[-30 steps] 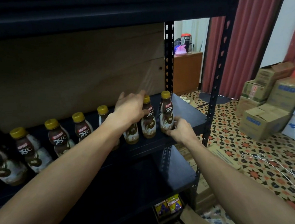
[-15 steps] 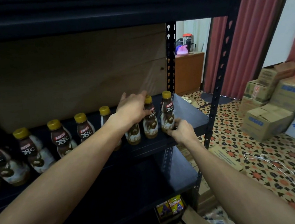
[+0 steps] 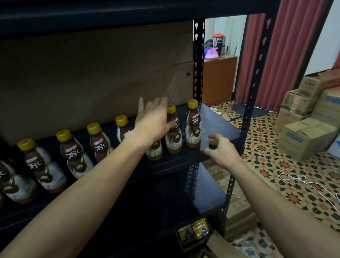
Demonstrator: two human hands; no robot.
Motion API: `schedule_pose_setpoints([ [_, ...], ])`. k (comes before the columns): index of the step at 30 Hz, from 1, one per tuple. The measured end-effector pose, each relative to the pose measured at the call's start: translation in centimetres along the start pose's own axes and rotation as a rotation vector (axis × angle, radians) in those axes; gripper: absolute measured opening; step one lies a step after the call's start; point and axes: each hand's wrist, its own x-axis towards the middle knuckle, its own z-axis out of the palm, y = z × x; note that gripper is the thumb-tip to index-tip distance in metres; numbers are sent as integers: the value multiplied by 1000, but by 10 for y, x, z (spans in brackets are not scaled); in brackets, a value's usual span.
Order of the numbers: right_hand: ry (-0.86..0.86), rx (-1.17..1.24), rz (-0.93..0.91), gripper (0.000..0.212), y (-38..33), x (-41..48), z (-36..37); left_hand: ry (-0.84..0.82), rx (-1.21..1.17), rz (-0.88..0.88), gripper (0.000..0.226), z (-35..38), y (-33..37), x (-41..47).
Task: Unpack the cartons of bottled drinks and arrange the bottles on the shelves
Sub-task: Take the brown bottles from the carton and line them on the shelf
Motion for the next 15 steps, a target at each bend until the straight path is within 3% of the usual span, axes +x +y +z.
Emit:
schedule_pose_setpoints([
  [3, 42, 4, 1, 53, 12, -10, -8, 191, -67, 29, 75, 0, 7, -20],
  [7, 94, 42, -8, 43, 28, -26, -16, 354, -333, 108, 56, 12, 24, -59],
  [10, 82, 71, -16, 36, 41, -47, -19, 290, -526, 107, 48, 38, 41, -96],
  [15, 53, 55, -6, 32, 71, -78, -11, 78, -616, 81, 41, 102, 56, -138],
])
